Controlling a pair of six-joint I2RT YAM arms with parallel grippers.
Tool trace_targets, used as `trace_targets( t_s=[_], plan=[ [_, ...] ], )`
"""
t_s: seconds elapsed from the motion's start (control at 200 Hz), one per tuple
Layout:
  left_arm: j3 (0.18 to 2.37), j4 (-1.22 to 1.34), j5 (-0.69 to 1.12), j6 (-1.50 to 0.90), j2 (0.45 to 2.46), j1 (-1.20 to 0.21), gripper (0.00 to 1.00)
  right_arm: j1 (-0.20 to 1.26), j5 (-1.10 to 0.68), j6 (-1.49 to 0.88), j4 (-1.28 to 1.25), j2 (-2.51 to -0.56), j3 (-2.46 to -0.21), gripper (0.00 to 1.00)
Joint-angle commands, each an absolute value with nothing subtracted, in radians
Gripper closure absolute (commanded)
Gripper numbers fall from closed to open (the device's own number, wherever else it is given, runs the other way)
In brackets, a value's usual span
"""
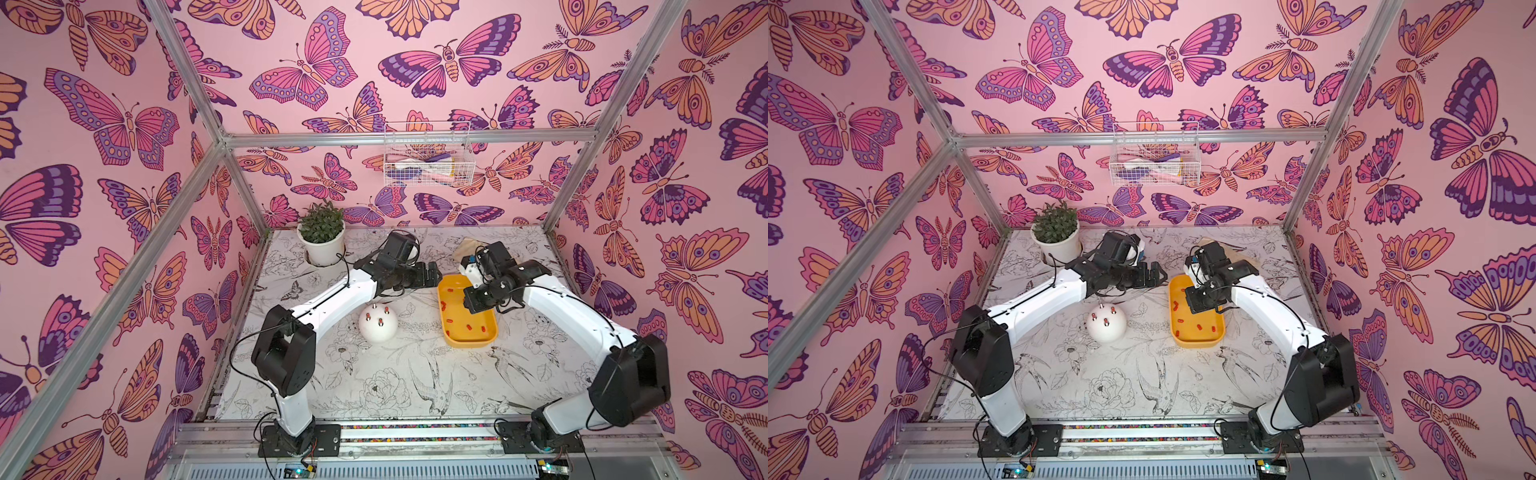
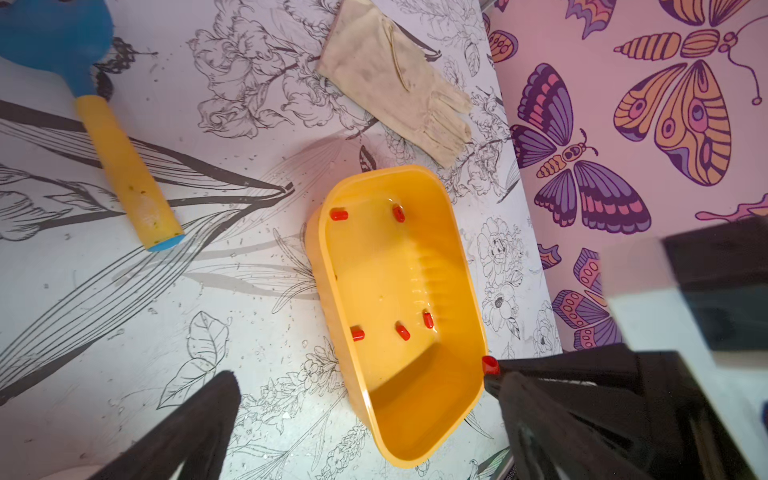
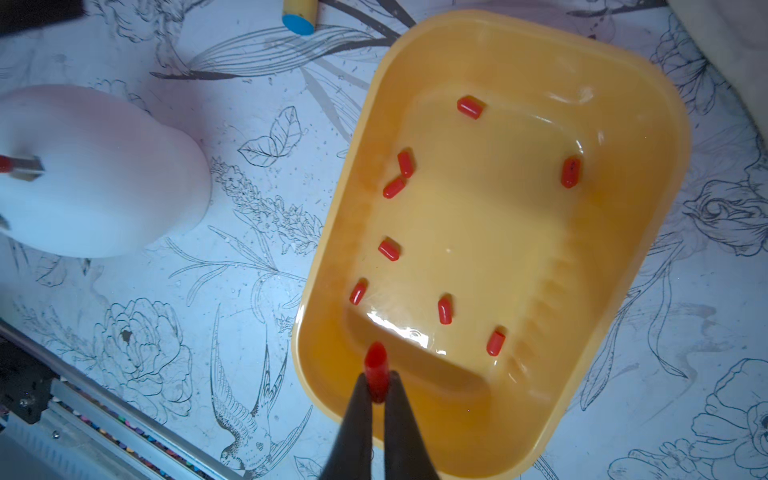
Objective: Cover the protruding screws with screw protection sleeves
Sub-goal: Pick up the screw protection sleeve from the storage box.
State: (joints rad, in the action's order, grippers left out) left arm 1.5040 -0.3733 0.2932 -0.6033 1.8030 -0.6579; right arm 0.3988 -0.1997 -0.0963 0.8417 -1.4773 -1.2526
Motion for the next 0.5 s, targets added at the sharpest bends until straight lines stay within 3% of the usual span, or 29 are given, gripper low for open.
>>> trace_targets(
  t_s=[0.0,0.496],
  plan=[
    [1.554,-0.374,0.326,-0.584,1.842,-0.686,0.0,0.391,-0.252,-0.073,0.902,-1.446,-1.28,0.9],
    [1.605,-0.34,0.381,-0.586,1.903,-0.759,0.0,0.39,-0.271,-0.084,0.907,-1.398,-1.317,0.9]
  ],
)
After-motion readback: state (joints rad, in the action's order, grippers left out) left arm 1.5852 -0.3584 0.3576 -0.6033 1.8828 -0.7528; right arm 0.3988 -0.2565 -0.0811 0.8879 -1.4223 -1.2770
